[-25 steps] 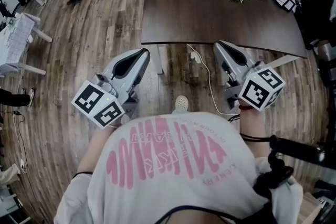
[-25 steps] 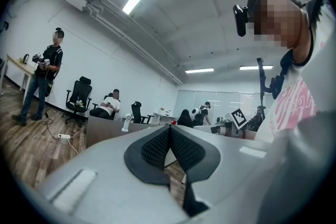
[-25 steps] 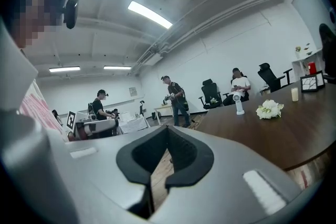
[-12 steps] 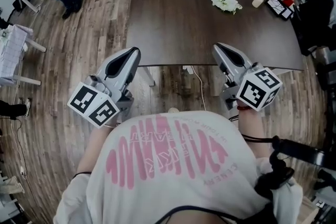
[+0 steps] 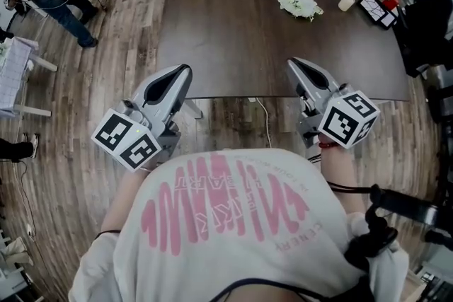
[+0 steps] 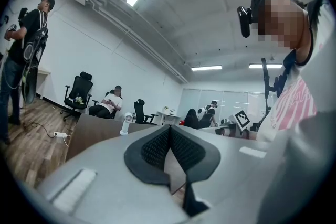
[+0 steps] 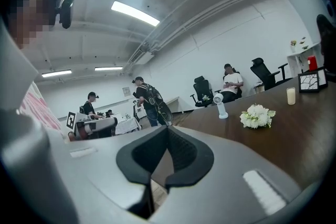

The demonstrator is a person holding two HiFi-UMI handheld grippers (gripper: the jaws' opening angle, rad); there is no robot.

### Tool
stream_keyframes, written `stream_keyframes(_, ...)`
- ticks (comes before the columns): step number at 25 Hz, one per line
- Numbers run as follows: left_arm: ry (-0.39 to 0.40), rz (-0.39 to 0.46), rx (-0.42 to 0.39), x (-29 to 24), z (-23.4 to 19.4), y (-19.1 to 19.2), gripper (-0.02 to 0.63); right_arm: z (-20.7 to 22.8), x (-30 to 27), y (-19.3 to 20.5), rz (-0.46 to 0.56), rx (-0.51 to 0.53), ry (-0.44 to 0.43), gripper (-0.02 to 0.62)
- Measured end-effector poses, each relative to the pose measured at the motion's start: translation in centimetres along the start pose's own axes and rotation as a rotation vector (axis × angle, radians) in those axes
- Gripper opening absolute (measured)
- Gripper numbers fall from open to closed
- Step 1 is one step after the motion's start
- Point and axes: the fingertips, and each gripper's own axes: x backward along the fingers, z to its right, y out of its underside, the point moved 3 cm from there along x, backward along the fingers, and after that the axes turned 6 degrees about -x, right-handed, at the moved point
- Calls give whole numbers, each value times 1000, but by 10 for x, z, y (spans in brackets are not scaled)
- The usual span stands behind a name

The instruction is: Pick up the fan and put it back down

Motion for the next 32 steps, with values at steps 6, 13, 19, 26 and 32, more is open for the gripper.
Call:
stream_keyframes(6,14,-4,7,-6,6,5,17,5,7,4,4,-10,6,6)
stream_keyframes(13,43,3,-1,-24,6,2,17,14,24,5,7,-14,43,6)
stream_keyframes(19,68,-4,11,-41,-2,8,17,31,24,6,20,-50,70,6)
stream_keyframes(26,90,3,0,-62,-14,1,17,47,17,-5,34,-63,92,6)
stream_keyframes(32,81,16,-2,-92,-47,-9,17,69,-12,-26,43,-68,79,6)
